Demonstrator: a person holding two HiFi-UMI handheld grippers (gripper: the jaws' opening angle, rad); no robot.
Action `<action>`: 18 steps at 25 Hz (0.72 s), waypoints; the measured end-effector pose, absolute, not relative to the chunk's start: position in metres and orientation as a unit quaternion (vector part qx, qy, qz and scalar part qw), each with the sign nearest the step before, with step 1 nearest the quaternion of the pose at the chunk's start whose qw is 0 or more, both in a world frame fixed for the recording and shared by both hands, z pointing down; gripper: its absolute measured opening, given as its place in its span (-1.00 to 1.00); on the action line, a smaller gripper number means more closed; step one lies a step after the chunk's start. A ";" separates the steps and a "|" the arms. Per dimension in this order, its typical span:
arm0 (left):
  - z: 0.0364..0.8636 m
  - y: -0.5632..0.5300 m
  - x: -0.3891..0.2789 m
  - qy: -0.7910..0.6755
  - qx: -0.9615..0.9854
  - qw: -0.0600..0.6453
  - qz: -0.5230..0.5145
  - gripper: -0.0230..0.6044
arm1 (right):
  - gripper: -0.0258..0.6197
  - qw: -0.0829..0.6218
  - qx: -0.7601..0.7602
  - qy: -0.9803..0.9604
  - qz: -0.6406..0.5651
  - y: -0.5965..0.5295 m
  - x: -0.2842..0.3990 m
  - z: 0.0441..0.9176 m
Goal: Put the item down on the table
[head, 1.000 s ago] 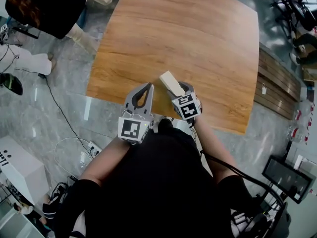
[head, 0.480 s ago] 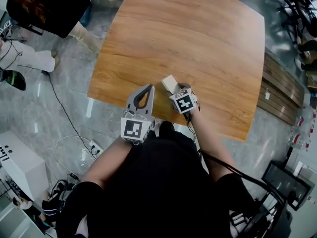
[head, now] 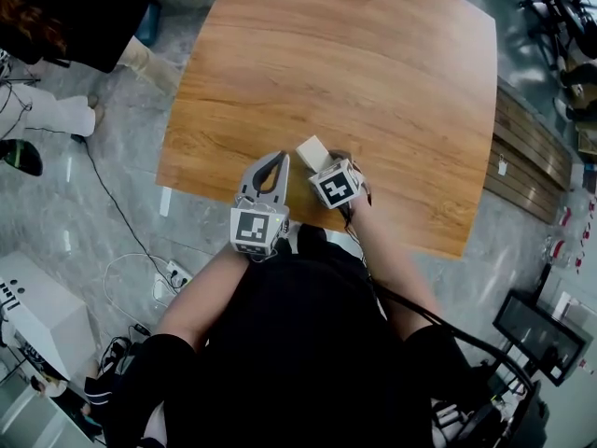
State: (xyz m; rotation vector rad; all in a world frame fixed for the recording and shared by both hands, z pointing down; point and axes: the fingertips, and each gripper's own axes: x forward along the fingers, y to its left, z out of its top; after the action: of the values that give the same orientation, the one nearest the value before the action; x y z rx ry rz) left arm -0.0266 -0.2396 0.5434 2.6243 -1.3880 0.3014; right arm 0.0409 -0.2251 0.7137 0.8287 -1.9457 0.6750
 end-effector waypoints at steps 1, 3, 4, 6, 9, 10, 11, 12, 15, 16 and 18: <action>0.545 -0.240 -0.026 -0.464 0.876 0.079 0.102 -0.92 | -0.12 0.448 0.334 -0.786 0.266 -0.226 0.041 0.714; 0.549 -0.240 -0.026 -0.465 0.876 0.081 0.104 -0.92 | -0.10 0.443 0.336 -0.791 0.256 -0.226 0.042 0.713; 0.550 -0.240 -0.026 -0.465 0.875 0.083 0.106 -0.92 | -0.10 0.439 0.337 -0.794 0.251 -0.226 0.042 0.712; 0.552 -0.241 -0.025 -0.464 0.875 0.085 0.107 -0.92 | -0.10 0.436 0.339 -0.801 0.233 -0.226 0.044 0.709; 0.552 -0.243 -0.024 -0.463 0.876 0.085 0.104 -0.92 | -0.10 0.412 0.361 -0.811 0.205 -0.231 0.051 0.694; 0.552 -0.243 -0.024 -0.463 0.876 0.085 0.102 -0.92 | -0.10 0.397 0.373 -0.815 0.198 -0.234 0.054 0.684; 0.550 -0.244 -0.024 -0.463 0.876 0.085 0.101 -0.92 | -0.10 0.379 0.384 -0.820 0.191 -0.236 0.057 0.672; 0.547 -0.244 -0.023 -0.463 0.877 0.084 0.099 -0.92 | -0.10 0.359 0.396 -0.825 0.185 -0.238 0.060 0.658; 0.532 -0.245 -0.018 -0.460 0.880 0.080 0.086 -0.92 | -0.10 0.297 0.427 -0.839 0.161 -0.236 0.066 0.608; 0.524 -0.244 -0.015 -0.457 0.882 0.077 0.080 -0.92 | -0.10 0.277 0.436 -0.843 0.149 -0.234 0.068 0.590; 0.509 -0.243 -0.009 -0.451 0.888 0.067 0.067 -0.92 | -0.10 0.237 0.453 -0.851 0.122 -0.230 0.070 0.554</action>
State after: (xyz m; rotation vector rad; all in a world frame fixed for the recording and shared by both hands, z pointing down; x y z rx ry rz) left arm -0.0088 -0.2432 0.5088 2.6761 -1.3587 0.2026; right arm 0.0696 -0.2300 0.5538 1.2408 -2.3322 0.3345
